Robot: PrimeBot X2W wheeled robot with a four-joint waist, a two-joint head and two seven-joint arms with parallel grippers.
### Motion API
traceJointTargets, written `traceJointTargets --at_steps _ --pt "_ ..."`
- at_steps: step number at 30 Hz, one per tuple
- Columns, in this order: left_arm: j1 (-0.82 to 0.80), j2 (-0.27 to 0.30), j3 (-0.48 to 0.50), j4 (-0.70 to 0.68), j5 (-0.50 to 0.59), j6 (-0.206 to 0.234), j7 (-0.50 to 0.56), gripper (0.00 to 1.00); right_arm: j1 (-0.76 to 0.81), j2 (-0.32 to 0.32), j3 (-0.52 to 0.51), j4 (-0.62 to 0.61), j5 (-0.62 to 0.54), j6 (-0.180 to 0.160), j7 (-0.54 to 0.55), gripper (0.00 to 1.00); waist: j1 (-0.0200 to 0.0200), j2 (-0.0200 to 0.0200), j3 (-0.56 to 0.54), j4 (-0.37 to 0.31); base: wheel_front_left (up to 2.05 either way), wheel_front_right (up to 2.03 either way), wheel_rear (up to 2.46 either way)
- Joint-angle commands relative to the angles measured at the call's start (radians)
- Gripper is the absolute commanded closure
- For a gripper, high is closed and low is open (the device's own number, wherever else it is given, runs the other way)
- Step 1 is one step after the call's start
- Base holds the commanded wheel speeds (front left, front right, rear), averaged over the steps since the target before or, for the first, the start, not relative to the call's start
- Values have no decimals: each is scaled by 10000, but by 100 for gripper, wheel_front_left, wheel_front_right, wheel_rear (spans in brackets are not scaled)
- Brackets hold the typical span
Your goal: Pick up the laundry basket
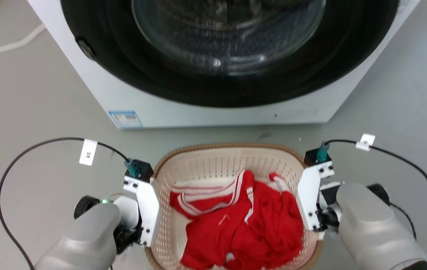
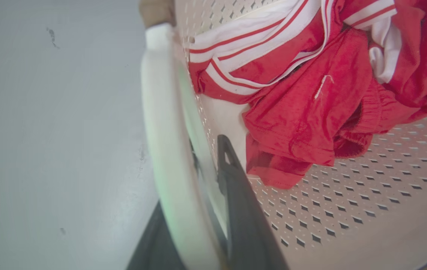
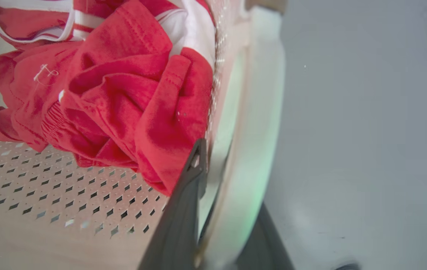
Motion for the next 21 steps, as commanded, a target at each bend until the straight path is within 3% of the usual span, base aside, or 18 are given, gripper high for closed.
traceJointTargets --at_steps 1,9,21 --pt "205 400 -184 61 -55 15 146 100 319 -315 206 72 0 -20 283 100 2 0 -877 -36 0 0 0" --pt "769 619 -1068 -227 -701 11 1006 100 789 -317 811 -361 815 -20 1038 100 2 0 -1993 -82 0 0 0" --pt "902 875 -1546 -769 -1548 -9 1898 100 983 -294 1532 -593 1731 -16 1857 100 2 0 -3050 -124 0 0 0"
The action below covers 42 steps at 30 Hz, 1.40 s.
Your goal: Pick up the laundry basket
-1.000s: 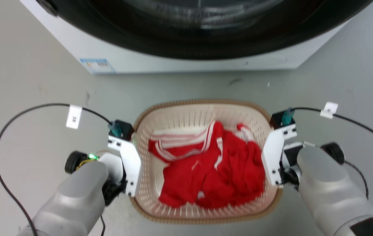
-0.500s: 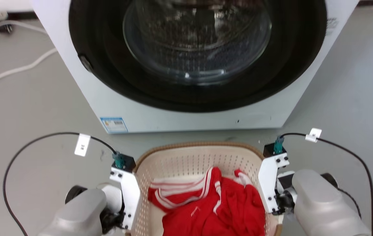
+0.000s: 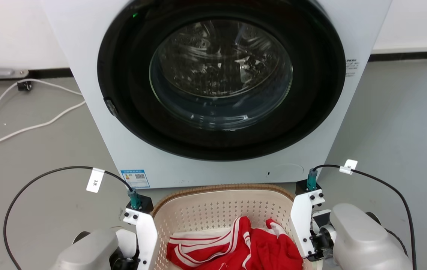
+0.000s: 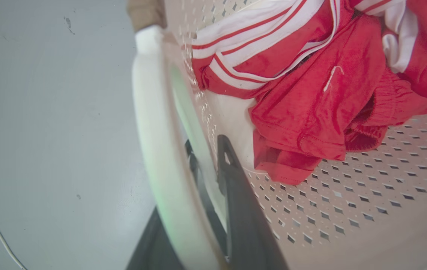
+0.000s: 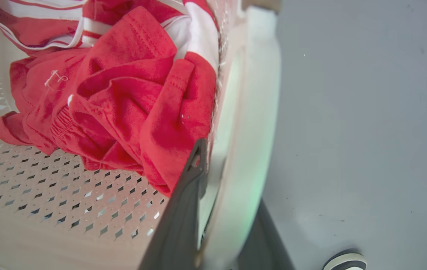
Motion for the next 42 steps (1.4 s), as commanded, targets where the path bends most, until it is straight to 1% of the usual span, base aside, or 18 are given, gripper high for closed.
traceJointTargets --at_steps 1,8,13,25,35,42 --pt "47 281 -158 -13 2 -39 248 100 -6 -272 124 -17 10 -10 55 100 2 0 -180 33 0 0 0" --pt "110 393 -270 -294 -415 -42 679 100 -106 -260 291 27 378 -8 324 100 2 0 -435 63 0 0 0" --pt "16 511 -336 -438 -486 -42 924 100 -212 -262 354 24 654 -8 517 100 2 0 -497 44 0 0 0" --pt "-125 522 -386 -526 -515 -41 948 100 -286 -257 608 130 973 -7 616 100 2 0 -545 14 0 0 0" --pt "-188 494 -416 -466 -541 -41 996 100 -638 -261 763 291 984 -8 623 100 2 0 -505 -44 0 0 0" --pt "-253 478 -424 -438 -583 -41 1008 100 -566 -259 873 325 1109 -8 601 100 2 0 -501 -62 0 0 0"
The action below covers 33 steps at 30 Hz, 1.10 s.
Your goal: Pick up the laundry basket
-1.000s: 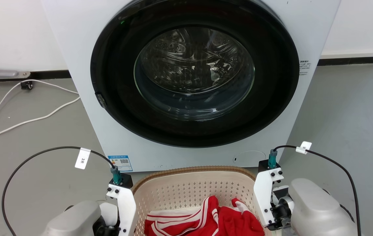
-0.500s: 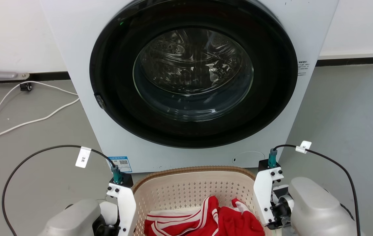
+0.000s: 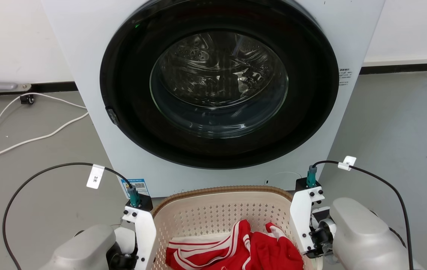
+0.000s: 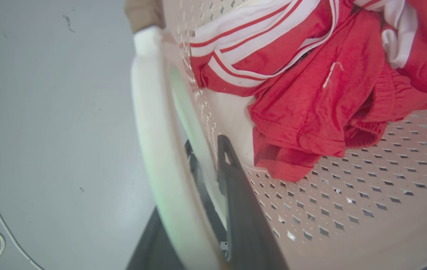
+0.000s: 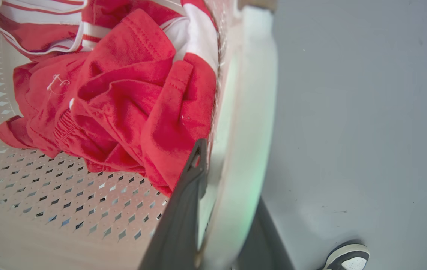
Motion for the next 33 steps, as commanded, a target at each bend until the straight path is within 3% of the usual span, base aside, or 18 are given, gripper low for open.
traceJointTargets --at_steps 1,33 --pt "-40 160 -115 60 54 -45 122 100 -155 -236 89 18 -29 -3 -54 100 0 0 7 -3 0 0 0" --pt "-184 201 -118 189 72 -45 206 100 -296 -242 390 239 322 -5 -212 100 0 0 50 -27 0 0 0"
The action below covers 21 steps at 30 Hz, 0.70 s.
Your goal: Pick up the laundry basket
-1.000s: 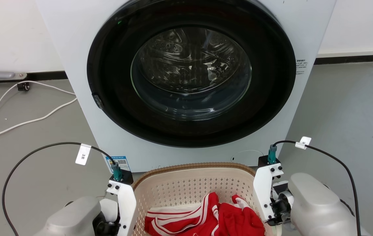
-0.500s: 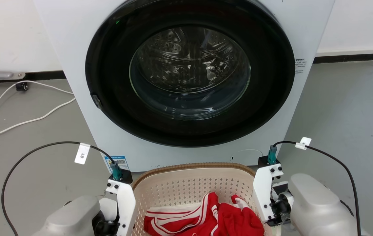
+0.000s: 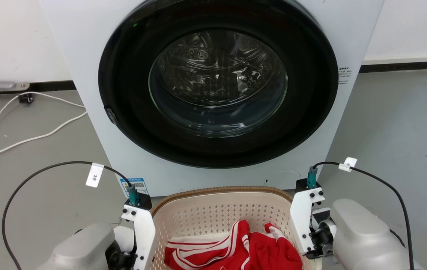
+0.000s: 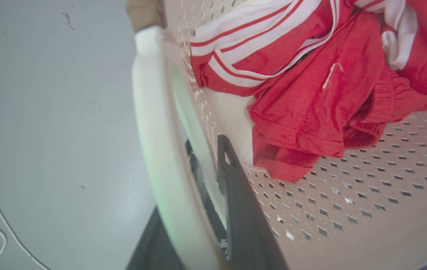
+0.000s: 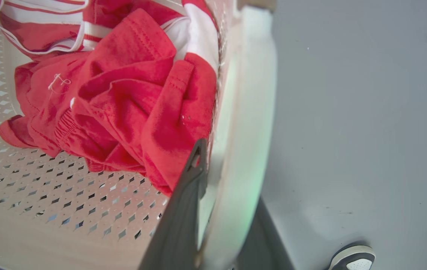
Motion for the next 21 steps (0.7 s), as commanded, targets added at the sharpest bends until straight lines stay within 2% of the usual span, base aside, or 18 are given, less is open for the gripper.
traceJointTargets --at_steps 1,21 --pt "-88 189 -97 101 148 -45 95 100 -254 -248 99 54 -85 -6 -38 100 0 0 1 5 0 0 0" --pt "-78 184 -97 161 104 -45 107 100 -302 -250 314 126 43 -6 -115 100 0 0 -20 12 0 0 0"
